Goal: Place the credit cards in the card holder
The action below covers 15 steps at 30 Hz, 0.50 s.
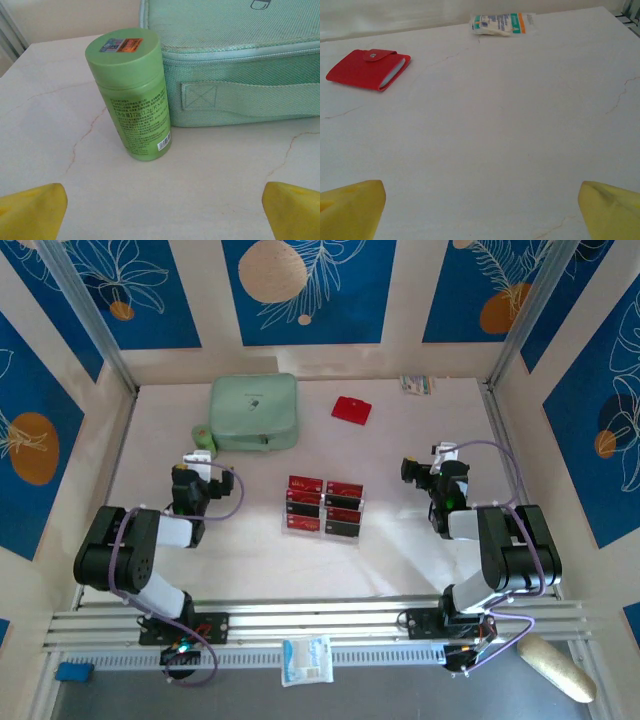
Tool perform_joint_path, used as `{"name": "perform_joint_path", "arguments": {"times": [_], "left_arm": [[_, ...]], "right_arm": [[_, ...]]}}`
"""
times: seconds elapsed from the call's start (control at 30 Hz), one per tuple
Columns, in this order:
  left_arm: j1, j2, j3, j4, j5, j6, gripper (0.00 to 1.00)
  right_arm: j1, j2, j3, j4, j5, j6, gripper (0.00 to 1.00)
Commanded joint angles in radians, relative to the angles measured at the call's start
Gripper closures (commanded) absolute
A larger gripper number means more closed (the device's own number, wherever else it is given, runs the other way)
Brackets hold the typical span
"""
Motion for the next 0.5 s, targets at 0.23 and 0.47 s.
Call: {"name": "perform_joint_path", "arguments": {"times": [0.23, 0.47], "left_arm": [[0.008, 0.003, -0.011, 0.032, -0.006, -0.003, 0.00], [0.009, 0.005, -0.006, 0.026, -0.003, -0.005, 0.00]], "right_arm": [[0.004, 0.006, -0.004, 0.031, 0.009, -0.001, 0.01], [0.004, 0.006, -0.004, 0.031, 0.009, -0.001, 0.01]]}}
